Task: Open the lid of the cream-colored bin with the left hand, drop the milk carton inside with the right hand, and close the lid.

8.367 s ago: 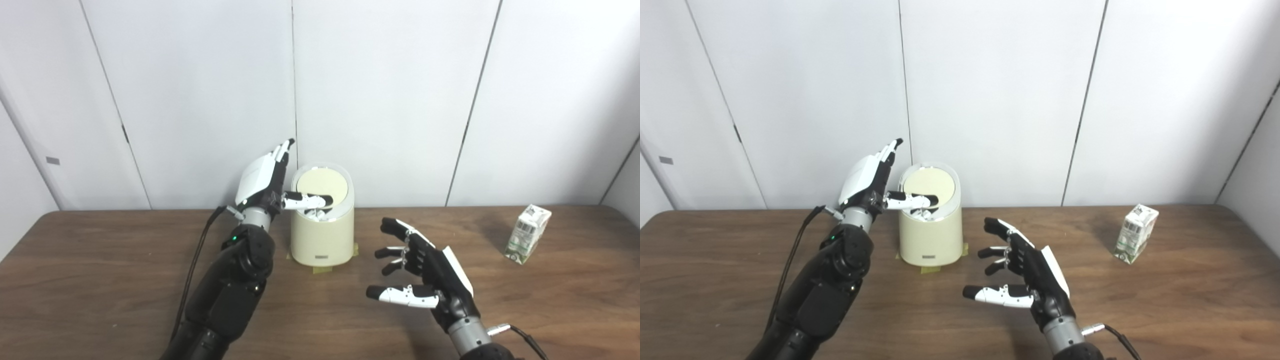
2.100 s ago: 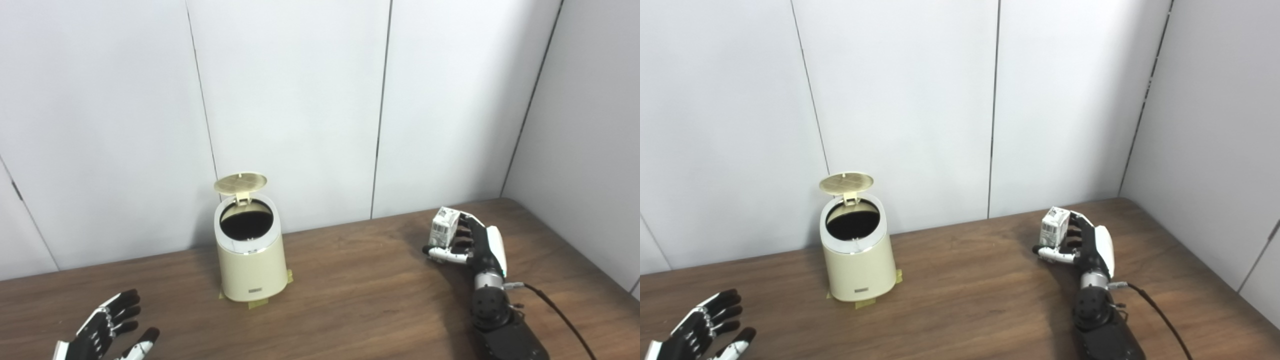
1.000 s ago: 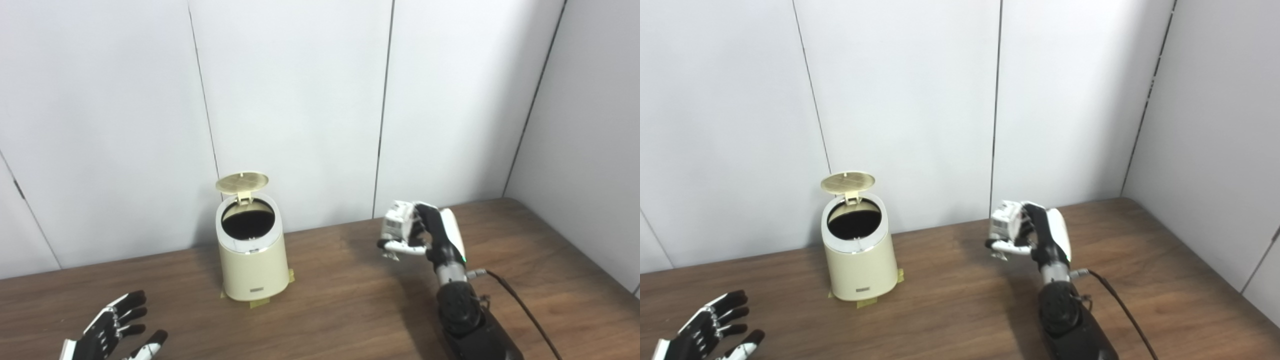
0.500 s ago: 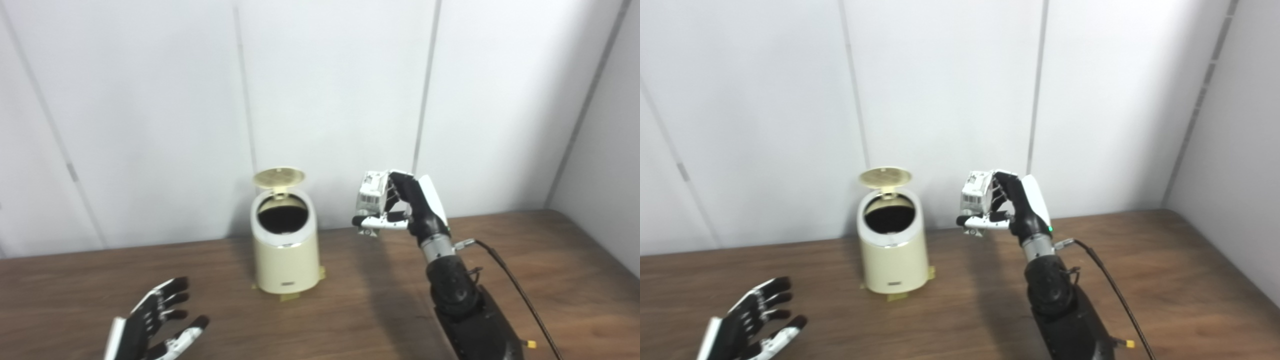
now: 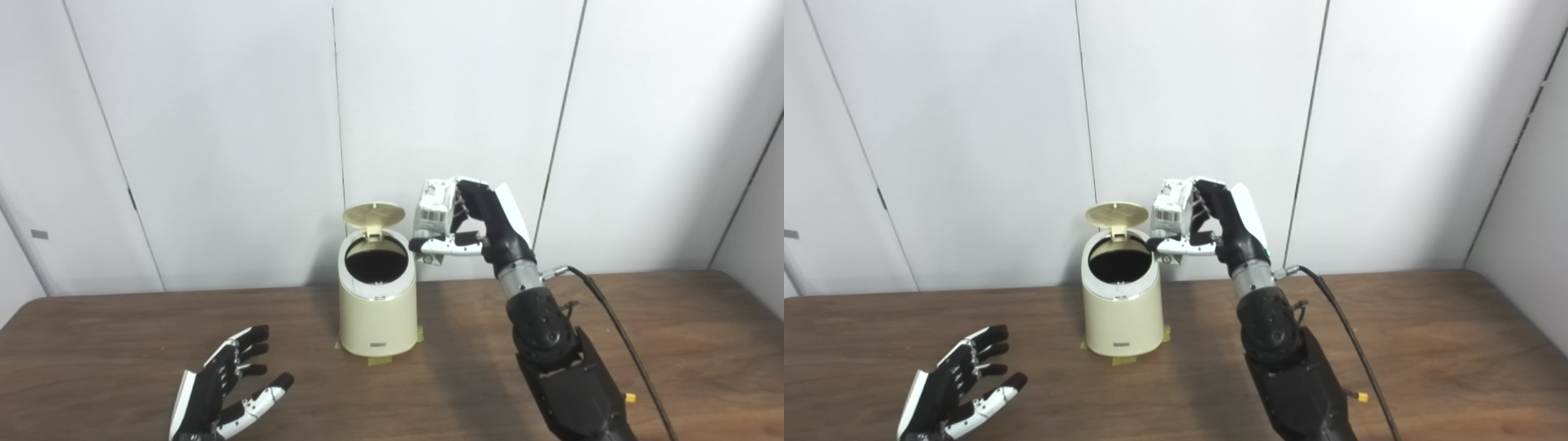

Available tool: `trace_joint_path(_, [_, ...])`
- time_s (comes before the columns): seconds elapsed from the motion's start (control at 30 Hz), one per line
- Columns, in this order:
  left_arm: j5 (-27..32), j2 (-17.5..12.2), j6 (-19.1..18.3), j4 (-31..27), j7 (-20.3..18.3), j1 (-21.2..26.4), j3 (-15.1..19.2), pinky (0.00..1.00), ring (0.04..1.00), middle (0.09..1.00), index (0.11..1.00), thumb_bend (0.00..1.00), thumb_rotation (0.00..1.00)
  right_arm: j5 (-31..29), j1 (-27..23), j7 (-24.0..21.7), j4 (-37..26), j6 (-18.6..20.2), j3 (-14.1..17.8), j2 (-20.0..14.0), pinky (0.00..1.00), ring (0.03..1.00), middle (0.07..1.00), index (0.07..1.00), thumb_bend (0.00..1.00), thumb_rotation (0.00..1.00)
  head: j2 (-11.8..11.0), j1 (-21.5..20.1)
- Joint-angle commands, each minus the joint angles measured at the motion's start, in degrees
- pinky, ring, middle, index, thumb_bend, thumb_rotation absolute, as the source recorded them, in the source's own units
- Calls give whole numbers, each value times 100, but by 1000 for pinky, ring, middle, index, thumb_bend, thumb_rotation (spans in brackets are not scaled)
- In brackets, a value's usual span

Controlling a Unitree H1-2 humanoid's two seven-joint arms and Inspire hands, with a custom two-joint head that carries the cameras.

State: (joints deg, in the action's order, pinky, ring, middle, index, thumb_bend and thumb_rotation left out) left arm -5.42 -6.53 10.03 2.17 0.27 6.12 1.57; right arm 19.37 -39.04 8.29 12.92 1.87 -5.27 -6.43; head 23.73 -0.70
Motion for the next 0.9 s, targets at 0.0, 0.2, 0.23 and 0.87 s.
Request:
trace_joint_path(0.0, [-71, 92, 108, 50, 76, 48, -53, 697, 799, 815, 784, 697, 198, -16, -434, 29, -183, -45, 11, 111, 358, 397, 495, 544, 496, 0, 4, -4])
trace_joint_path(0.2, [-24, 119, 74, 37, 65, 37, -47, 700, 803, 821, 790, 716, 213, 56, -549, 83, -9, -53, -51, 373, 333, 410, 500, 549, 494, 0, -21, 26])
trace_joint_path(0.23, [-10, 128, 94, 41, 67, 38, -45, 701, 803, 819, 788, 719, 209, 65, -576, 99, 33, -48, -55, 414, 333, 410, 501, 549, 494, 0, -20, 40])
trace_joint_path(0.87, [-176, 205, 22, -49, 196, 12, -118, 692, 795, 811, 786, 718, 217, 200, -879, 303, 960, -340, -225, 606, 314, 406, 505, 558, 491, 0, -38, 145])
